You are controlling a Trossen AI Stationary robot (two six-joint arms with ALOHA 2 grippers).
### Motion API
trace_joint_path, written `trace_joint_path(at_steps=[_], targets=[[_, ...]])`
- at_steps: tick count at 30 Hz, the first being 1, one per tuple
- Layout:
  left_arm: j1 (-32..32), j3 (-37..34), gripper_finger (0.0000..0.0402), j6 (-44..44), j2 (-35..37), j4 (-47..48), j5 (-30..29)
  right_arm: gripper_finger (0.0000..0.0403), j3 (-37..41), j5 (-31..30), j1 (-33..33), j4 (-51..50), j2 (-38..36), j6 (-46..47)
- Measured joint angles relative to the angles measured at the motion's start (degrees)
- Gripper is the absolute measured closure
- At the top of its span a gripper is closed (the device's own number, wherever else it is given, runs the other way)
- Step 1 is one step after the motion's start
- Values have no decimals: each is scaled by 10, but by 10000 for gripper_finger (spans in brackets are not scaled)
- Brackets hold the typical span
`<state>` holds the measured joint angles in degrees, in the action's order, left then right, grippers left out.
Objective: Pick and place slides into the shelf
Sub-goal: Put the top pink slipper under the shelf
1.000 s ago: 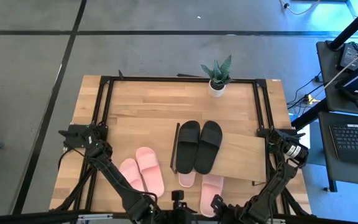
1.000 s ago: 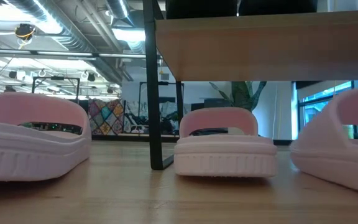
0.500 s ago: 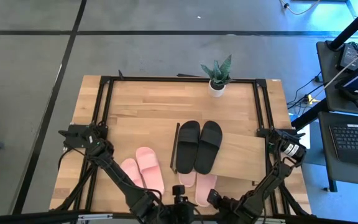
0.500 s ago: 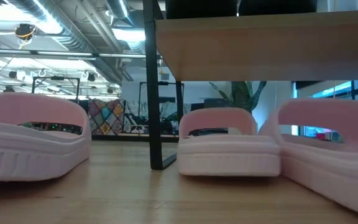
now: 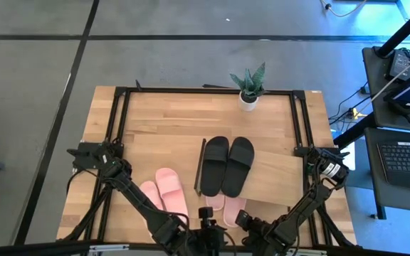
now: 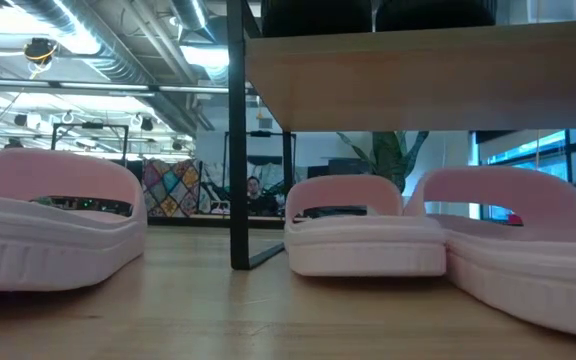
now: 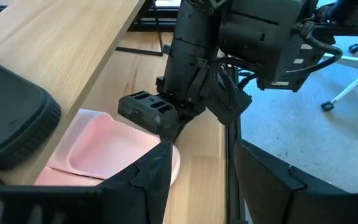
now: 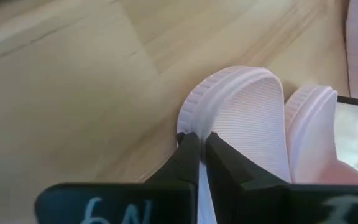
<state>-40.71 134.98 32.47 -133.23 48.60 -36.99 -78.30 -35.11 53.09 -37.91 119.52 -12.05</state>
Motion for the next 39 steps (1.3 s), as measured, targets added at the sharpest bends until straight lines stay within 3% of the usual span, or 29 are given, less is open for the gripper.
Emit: trace_joint_path(at_steps=[13, 39], targets=[[0, 0, 237, 0, 0, 0, 0, 383, 0, -24, -6, -63, 0, 61], [0, 0, 237, -1, 0, 0, 0, 382, 0, -27, -39, -81, 0, 51]])
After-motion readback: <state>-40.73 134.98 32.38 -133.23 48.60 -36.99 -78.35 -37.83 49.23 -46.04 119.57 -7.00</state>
